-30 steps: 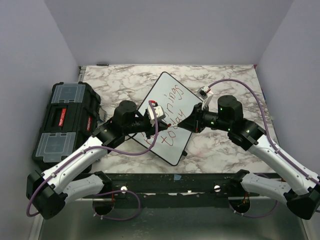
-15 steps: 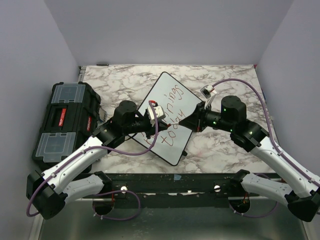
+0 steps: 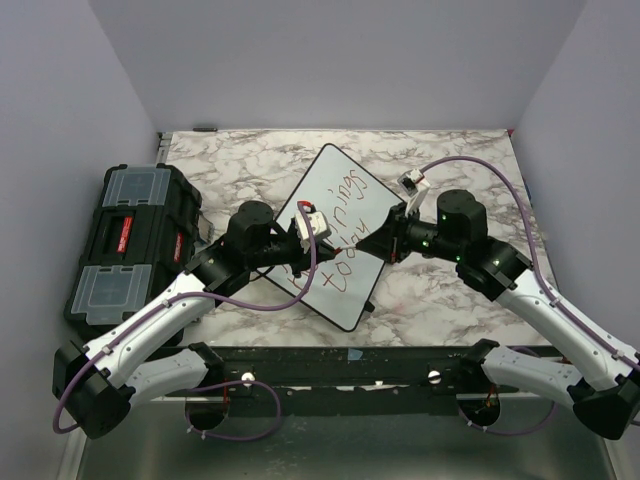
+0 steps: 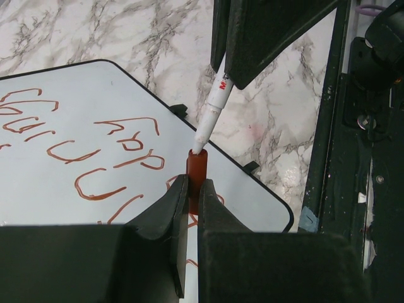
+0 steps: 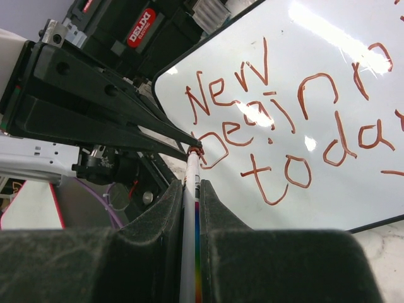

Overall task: Write a sentence on the whiteboard
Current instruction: Close the pen cap.

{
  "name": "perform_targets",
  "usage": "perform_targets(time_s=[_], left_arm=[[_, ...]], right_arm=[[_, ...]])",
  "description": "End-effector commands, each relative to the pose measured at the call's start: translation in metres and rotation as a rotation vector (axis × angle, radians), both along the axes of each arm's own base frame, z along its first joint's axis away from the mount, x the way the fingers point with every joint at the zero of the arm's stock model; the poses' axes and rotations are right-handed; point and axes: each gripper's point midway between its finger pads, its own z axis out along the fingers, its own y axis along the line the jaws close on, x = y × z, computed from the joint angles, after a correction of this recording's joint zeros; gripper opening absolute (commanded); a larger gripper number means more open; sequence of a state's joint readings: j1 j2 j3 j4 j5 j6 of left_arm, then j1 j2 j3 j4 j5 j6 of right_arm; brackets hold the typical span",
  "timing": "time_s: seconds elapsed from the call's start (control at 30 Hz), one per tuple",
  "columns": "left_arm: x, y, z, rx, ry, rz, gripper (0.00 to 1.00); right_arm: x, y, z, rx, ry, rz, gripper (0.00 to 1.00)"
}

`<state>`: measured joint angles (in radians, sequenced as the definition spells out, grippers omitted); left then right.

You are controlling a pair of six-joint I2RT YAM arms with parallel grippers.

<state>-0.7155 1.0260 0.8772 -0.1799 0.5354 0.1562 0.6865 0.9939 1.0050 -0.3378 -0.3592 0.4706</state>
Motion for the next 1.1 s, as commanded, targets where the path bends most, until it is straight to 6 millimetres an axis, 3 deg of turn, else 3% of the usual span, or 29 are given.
perform_targets(time_s=[0.0, 0.53, 0.9, 1.07], left_arm=[[-0.002, -0.004, 0.023, -0.05, -0.047, -0.024, 0.0], [-0.007, -0.005, 0.021, -0.039, -0.04, -0.056, 0.0], [-0.011, -0.007, 0.023, -0.044, -0.029, -0.084, 0.0], [-0.024, -0.011, 0.027, -0.064, -0.005, -0.153, 0.0]], right_arm=[[0.006, 0.001, -0.002, -0.006, -0.001, -0.019, 0.01], [-0.004, 0.013, -0.026, -0.074, 0.059, 0.104, 0.01], [-0.005, 0.029, -0.021, -0.077, 0.072, 0.216, 0.01], [-0.009, 0.035, -0.025, -0.07, 0.079, 0.272, 0.01]])
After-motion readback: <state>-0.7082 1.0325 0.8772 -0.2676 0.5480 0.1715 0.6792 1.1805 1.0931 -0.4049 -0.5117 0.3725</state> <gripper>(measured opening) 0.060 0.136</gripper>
